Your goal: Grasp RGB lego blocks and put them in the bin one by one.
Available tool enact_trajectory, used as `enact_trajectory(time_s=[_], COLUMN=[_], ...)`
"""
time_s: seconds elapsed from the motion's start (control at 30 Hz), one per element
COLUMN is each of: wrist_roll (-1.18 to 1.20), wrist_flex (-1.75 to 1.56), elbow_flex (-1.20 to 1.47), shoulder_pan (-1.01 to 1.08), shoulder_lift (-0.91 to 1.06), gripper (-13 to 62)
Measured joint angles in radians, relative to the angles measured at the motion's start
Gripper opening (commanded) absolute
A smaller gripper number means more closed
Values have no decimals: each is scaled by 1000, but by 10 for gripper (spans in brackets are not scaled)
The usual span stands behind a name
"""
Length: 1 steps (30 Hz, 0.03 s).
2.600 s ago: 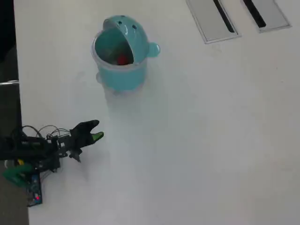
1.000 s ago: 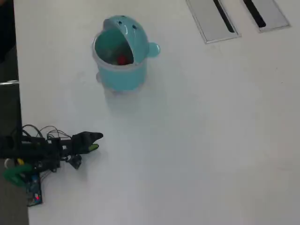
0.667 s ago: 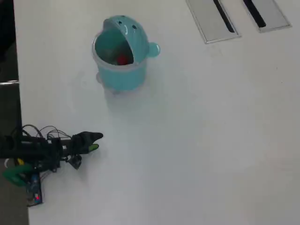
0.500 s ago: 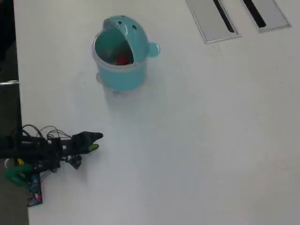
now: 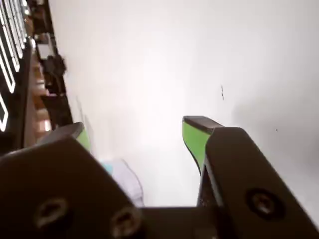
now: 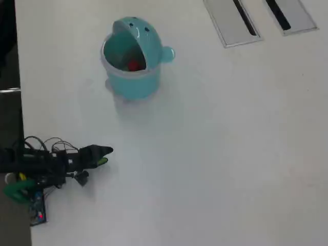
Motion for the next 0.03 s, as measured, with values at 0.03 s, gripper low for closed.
enact_trajectory(time_s=[0.03], wrist_roll=[0], wrist_flex=[0], elbow_flex=[0], shoulder_pan=[0], shoulder_lift=[0], gripper=[341])
